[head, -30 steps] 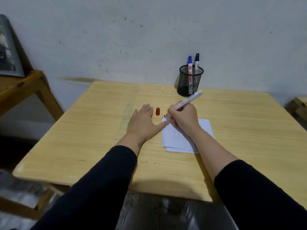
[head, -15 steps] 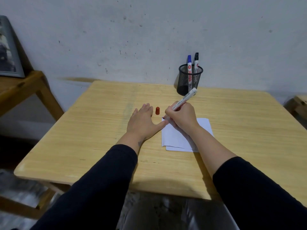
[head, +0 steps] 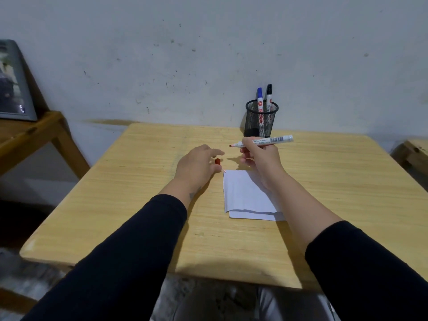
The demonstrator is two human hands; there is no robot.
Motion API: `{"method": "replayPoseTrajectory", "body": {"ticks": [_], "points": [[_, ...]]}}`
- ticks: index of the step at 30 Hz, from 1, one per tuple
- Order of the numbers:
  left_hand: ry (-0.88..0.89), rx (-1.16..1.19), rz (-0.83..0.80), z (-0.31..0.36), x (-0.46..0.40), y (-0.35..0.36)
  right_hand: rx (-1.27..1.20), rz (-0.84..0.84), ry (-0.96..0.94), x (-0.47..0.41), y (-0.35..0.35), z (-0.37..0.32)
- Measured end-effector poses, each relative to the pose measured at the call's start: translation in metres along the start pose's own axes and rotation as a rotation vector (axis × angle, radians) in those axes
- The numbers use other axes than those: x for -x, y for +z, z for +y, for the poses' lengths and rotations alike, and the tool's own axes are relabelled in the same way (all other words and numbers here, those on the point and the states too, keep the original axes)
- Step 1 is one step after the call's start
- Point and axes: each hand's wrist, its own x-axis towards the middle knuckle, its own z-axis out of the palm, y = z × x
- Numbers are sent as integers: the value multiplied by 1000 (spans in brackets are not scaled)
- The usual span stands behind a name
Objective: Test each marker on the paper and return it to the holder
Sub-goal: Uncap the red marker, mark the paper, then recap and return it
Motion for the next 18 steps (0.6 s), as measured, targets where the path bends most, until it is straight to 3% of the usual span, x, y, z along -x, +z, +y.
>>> {"method": "replayPoseTrajectory", "body": {"ticks": [3, 7, 11, 18], "points": [[-12, 5, -22, 0, -5, 1, -123, -22, 47, -3, -9, -1], [-198, 597, 139, 9, -14, -5, -287, -8, 84, -8, -18, -16], [-187, 1040, 179, 27, -30, -30, -351, -70, 26, -12, -22, -49], [-79, 1155, 129, 47, -37, -45, -238, -153, -58, -4, -25, -79]]}}
